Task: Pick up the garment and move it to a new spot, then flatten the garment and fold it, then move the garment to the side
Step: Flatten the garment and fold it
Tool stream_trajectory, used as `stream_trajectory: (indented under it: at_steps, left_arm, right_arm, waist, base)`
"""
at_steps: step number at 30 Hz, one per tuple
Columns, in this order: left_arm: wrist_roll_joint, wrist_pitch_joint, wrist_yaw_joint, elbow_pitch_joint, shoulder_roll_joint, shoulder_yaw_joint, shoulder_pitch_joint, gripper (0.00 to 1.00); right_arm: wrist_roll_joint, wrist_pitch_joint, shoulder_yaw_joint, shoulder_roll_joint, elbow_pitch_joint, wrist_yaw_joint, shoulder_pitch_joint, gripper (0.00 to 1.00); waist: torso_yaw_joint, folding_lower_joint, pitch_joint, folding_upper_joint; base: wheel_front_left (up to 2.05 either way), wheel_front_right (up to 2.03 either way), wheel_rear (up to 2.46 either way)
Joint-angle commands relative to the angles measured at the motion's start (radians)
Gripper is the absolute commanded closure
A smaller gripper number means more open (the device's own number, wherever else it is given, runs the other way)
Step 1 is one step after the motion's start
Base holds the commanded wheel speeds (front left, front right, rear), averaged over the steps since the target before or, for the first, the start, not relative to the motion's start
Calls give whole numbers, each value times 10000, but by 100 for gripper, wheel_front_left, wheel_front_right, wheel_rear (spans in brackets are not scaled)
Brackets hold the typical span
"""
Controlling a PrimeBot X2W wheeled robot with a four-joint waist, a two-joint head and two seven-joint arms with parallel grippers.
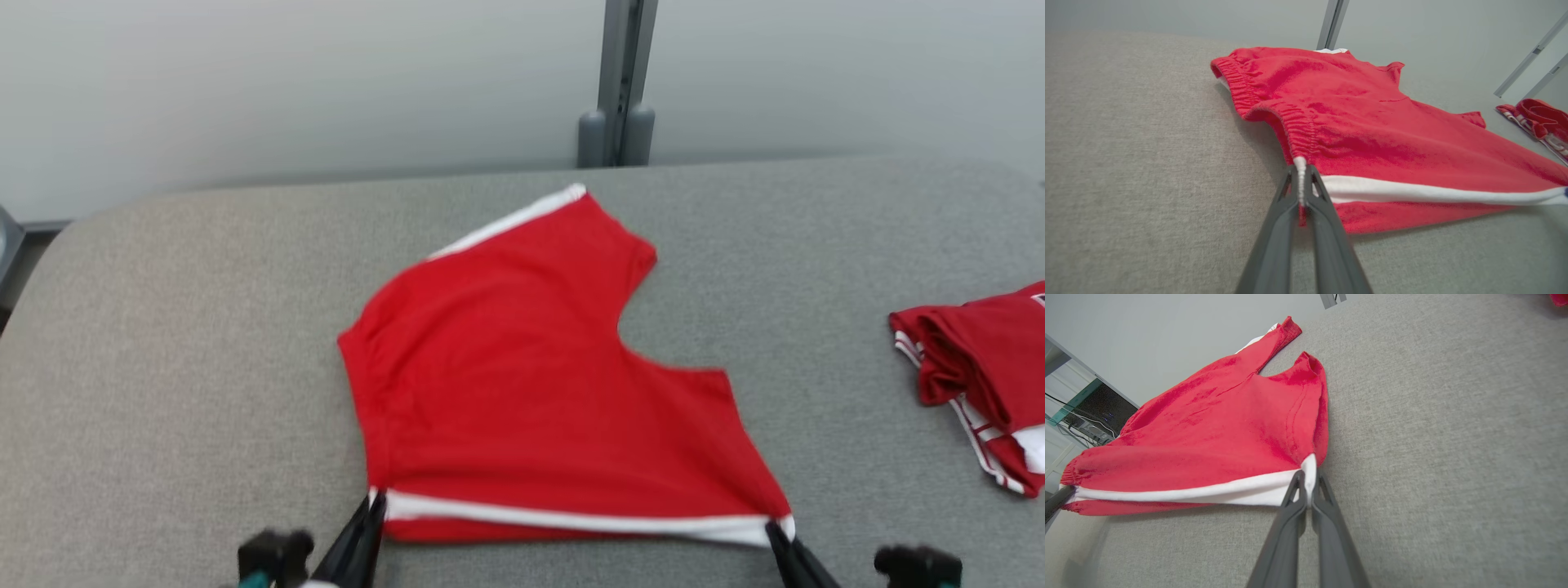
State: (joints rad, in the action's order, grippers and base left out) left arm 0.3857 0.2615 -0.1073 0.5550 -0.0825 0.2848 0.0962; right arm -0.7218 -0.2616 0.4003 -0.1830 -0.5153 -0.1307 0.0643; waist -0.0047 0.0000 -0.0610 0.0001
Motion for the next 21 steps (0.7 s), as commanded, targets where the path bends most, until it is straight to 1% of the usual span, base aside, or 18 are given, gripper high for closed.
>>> stream_trajectory:
  at_steps: [1,6,9,13,17,20,21]
  left_arm:
    - [22,37,168,-397,-206,-107,-619,100]
    - [156,-498,653,-2127,-528,-205,-2202,100]
    - [277,-1048,979,-3256,-656,-287,-3013,100]
    - [381,-1632,1357,-4530,-781,-374,-3675,100]
    - [411,-2202,1655,-5304,-796,-312,-3943,100]
    - [510,-2554,1723,-5539,-819,-333,-3665,100]
    - [560,-2639,1673,-5588,-825,-328,-3498,100]
  right_arm:
    - [292,-44,-213,-70,439,-1,-647,100]
    - [867,17,-753,14,1671,1,-2295,100]
    - [1183,355,-1204,126,2471,1,-3159,100]
    - [1663,976,-1871,195,3377,2,-3966,100]
    - [2032,1473,-2260,270,4003,2,-3939,100]
    - [2103,1734,-2335,177,4074,1,-3367,100]
    - [2127,1751,-2346,102,3991,2,-3102,100]
  waist:
    - [-188,0,493,-1]
    - [-206,0,833,-1]
    - [-165,0,953,-1]
    - [-103,0,993,-1]
    - [-34,0,945,-1]
    - [51,0,803,-1]
    - [107,0,729,-1]
  base:
    - [0,0,0]
    - [0,0,0]
    - [0,0,0]
    - [0,0,0]
    - [0,0,0]
    - [0,0,0]
    - [0,0,0]
